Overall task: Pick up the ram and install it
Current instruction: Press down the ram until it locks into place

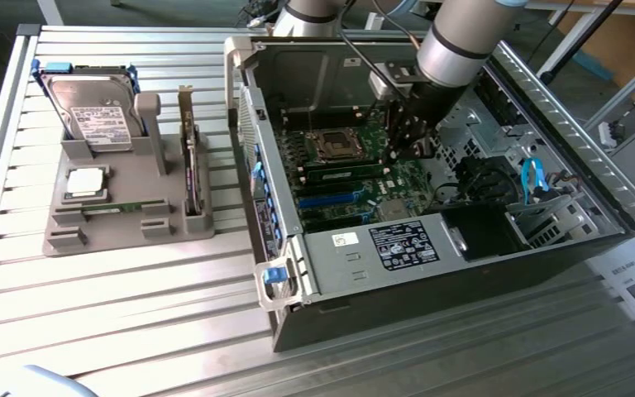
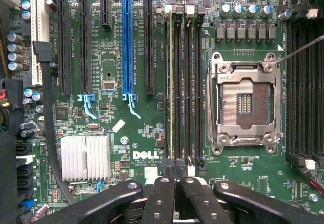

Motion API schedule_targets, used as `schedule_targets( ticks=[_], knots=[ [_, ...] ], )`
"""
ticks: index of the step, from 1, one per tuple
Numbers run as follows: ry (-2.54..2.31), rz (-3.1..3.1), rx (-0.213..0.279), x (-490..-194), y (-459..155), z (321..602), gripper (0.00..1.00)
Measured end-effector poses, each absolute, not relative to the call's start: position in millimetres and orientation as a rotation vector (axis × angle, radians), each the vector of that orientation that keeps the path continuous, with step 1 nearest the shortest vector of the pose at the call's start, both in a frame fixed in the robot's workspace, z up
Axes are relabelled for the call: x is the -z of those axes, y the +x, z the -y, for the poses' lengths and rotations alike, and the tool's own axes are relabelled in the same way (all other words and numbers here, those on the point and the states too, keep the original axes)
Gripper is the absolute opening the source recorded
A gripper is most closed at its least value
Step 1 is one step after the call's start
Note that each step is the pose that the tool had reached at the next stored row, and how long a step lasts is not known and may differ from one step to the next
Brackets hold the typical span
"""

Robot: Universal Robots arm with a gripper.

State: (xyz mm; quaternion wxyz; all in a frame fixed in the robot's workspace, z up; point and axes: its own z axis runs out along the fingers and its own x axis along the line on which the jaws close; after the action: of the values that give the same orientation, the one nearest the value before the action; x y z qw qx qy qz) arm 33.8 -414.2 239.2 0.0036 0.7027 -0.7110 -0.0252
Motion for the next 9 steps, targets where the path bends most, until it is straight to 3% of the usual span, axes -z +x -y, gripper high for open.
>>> schedule_targets(
  ticks=[9],
  knots=[
    [2.203,2.228,0.079,-236.6,33.8,414.2,0.10]
  ],
)
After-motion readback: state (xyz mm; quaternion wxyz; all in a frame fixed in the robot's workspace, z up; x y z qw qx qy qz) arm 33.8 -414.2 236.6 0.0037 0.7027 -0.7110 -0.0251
